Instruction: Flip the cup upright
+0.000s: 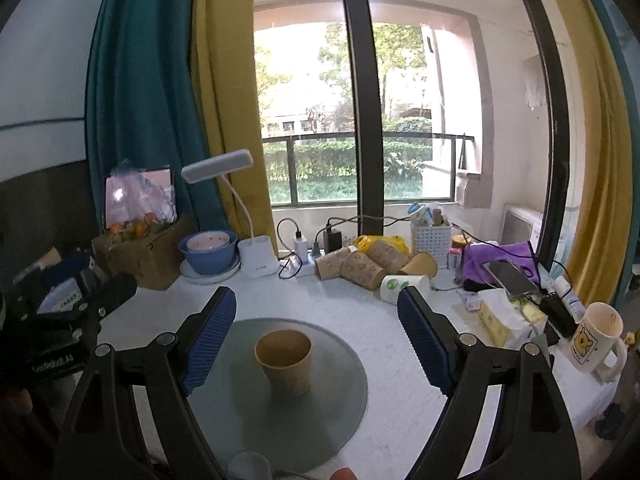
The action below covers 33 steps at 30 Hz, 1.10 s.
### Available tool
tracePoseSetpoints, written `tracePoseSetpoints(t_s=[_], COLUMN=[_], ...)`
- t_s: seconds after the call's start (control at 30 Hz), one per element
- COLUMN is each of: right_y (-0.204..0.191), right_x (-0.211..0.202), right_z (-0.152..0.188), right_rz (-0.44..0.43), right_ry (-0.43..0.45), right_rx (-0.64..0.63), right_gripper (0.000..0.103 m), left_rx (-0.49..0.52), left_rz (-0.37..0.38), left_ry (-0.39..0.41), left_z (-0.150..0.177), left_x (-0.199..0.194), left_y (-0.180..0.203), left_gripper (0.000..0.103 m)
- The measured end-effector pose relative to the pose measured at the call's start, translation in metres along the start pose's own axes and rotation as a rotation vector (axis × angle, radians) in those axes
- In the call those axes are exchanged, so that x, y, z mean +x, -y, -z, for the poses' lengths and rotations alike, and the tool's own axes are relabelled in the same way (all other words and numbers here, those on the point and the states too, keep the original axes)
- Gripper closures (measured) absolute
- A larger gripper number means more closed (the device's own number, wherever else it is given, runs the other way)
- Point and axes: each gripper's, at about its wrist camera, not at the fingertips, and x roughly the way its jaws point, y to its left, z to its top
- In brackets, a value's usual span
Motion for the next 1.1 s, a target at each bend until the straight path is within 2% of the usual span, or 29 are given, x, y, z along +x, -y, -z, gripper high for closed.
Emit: tracePoseSetpoints(t_s=[0.3, 0.6, 1.1], right_y=[-0.002, -0.014, -0.016], right_x=[0.0, 0.002, 0.005], right_z=[0.002, 0.002, 0.004], right_rz=[0.023, -0.007, -0.005], right_ry=[0.007, -0.005, -0.018], right_rx=[-0.005, -0.028, -0.032], right_gripper=[0.018, 0.018, 0.018], left_rx=[-0.032, -0.035, -0.039], left_rz=[0.019, 0.034, 0.044], left_ry=[0.021, 0.037, 0.036], left_z=[0.002, 0.001, 0.003], left_x=[-0.006, -0.013, -0.014], left_y=[-0.001, -0.006, -0.004], left_gripper=[0.004, 0.004, 0.004])
